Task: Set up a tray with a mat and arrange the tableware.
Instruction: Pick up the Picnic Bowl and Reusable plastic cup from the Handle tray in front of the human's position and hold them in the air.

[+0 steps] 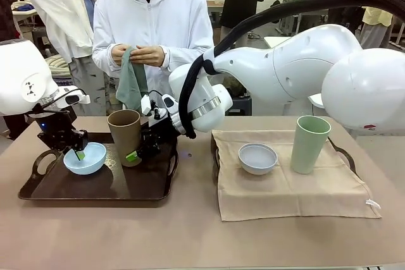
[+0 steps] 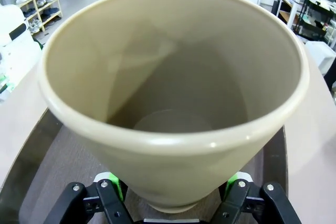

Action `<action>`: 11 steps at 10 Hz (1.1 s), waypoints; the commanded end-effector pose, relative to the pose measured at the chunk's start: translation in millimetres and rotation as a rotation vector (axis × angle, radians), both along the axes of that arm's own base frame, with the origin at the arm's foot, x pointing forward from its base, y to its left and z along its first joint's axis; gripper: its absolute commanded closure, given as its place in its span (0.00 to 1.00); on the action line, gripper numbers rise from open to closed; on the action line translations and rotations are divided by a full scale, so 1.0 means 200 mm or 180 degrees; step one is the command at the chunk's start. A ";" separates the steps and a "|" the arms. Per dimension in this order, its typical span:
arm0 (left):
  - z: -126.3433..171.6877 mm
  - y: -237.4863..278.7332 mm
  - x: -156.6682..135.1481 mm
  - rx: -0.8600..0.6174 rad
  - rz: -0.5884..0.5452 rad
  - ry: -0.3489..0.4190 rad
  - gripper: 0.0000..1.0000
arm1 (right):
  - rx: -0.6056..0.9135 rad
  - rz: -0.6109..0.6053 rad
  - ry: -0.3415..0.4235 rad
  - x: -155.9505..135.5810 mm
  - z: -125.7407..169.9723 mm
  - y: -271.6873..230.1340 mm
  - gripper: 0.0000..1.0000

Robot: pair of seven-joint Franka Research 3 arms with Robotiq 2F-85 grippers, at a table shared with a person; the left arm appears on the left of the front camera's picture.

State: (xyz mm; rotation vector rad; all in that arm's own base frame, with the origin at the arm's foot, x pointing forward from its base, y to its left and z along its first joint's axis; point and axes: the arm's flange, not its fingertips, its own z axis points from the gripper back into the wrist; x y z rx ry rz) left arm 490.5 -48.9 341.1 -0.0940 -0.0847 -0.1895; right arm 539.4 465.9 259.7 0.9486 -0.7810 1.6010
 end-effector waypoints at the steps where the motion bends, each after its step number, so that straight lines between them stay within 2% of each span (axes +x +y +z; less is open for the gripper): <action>1: 0.02 0.01 0.00 0.0029 0.0081 0.0026 0.94 | 0.0153 -0.0007 -0.0003 -0.01 -0.01 -0.01 0.80; 2: 0.02 0.01 0.00 0.0033 0.0093 0.0040 1.00 | 0.0157 -0.0002 0.0008 -0.01 -0.01 -0.01 1.00; 3: 0.03 0.01 0.00 0.0042 0.0108 0.0055 1.00 | 0.0160 -0.0008 0.0017 -0.01 -0.01 -0.02 0.80; 4: 0.03 0.01 0.00 0.0053 0.0115 0.0075 1.00 | 0.0169 -0.0025 0.0032 0.00 -0.01 -0.03 1.00; 6: 0.03 0.02 0.00 0.0086 0.0157 0.0117 1.00 | 0.0173 -0.0048 0.0041 -0.01 0.00 -0.05 1.00; 7: 0.03 0.02 0.00 0.0107 0.0171 0.0149 1.00 | 0.0174 -0.0091 0.0023 -0.01 0.04 -0.06 0.80; 8: 0.06 0.02 -0.03 0.0154 0.0191 0.0399 1.00 | 0.0190 -0.0147 0.0109 -0.04 0.12 -0.08 0.38; 9: 0.14 0.03 -0.09 0.0154 0.0123 0.0478 1.00 | 0.0168 -0.0126 0.0195 -0.10 0.27 -0.10 0.38; 11: 0.40 0.06 -0.24 0.0062 0.0167 0.0391 1.00 | 0.0036 -0.0219 0.0077 -0.27 0.57 -0.13 0.38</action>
